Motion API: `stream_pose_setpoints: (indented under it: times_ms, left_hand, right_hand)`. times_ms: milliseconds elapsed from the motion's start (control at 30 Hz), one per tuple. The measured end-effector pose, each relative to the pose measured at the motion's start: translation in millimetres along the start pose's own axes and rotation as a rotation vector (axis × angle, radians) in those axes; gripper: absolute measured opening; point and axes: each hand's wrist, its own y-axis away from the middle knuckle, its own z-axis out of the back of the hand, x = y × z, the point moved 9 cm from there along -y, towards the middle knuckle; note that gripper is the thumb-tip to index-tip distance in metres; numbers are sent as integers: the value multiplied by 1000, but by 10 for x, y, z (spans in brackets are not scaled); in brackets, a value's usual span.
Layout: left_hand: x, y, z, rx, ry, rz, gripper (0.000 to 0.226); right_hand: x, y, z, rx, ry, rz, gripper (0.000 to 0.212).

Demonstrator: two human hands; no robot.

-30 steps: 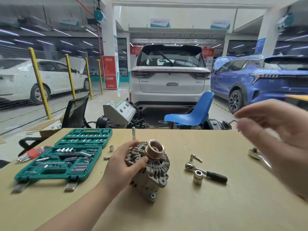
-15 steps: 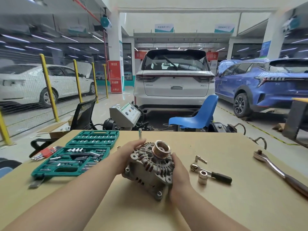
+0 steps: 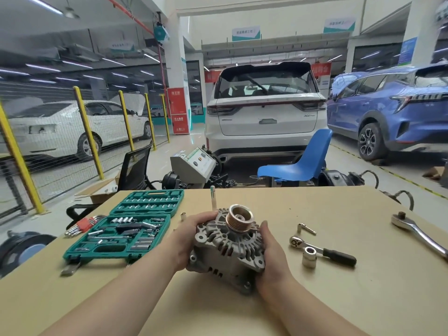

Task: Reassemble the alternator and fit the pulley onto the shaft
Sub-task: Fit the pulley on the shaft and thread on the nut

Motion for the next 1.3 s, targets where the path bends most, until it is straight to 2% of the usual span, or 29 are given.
stream_pose_setpoints:
  times_ms: [133,233,333,433,467,500,567,633,667,700,733,767,833,867,900,933,1000,1033,1067,1167,1300]
  left_hand:
    - [70,67,-65,40,135,-128,34]
    - [81,102,-56,24,170,-199,40]
    - [-54,144,-27,10,60,-306,45]
    - [-260,110,-93,-8,-195,-308,21]
    - [-337,86,-97,-21,-219,-283,18]
    - [-379,86,-106,65,-145,-291,20]
    - [-504,227,-170,176,-83,-366,28]
    - [-628,472,-312,187,-109,-373,42]
    - [-621,538,-378,223,-141,-402,61]
    - [-578,547,-460,265,-308,-379,94]
    - [-542,556,-433,162,-407,-244,124]
    - [-462,496,-446,127,-383,-124,128]
    - [-430,497,-358,99,-335,-154,92]
    - [-441,561,-304,175,-331,-245,72]
    - [-395,567,-265,218,-259,-252,53]
    - [-372,558,-259,244,-242,-246,51]
    - [-414,569,-209,154,-354,-308,72]
    - [-408,567,-219,98,-342,-248,82]
    - [-387,556,-242,54,-333,-206,84]
    - [-474,686,-228,-16,-277,-340,70]
    - [-678,899,-256,-184,-274,-548,94]
  right_hand:
    - [87,30,-73,69,-132,-12,50]
    - [98,40,-24,29,-76,-38,59]
    - [140,113,-94,76,39,-60,60]
    - [192,178,-59,88,139,-6,57]
    - [189,195,-43,90,149,9,56]
    - [195,216,-47,93,153,28,56]
    - [219,266,-67,86,162,71,58]
    - [237,296,-68,77,172,119,65]
    - [246,313,-77,79,183,148,68]
    - [258,328,-86,86,203,184,70]
    - [280,348,-99,91,229,224,72]
    - [295,367,-112,96,251,258,76]
    - [302,390,-144,116,282,294,82]
    - [303,394,-159,129,292,306,84]
    - [301,395,-172,138,295,314,84]
    - [300,398,-184,143,295,321,85]
    - [291,401,-199,154,292,333,85]
    - [291,402,-205,158,296,337,84]
    - [295,403,-210,158,305,344,83]
    - [321,414,-210,146,330,351,84]
    - [441,439,-248,131,352,379,88]
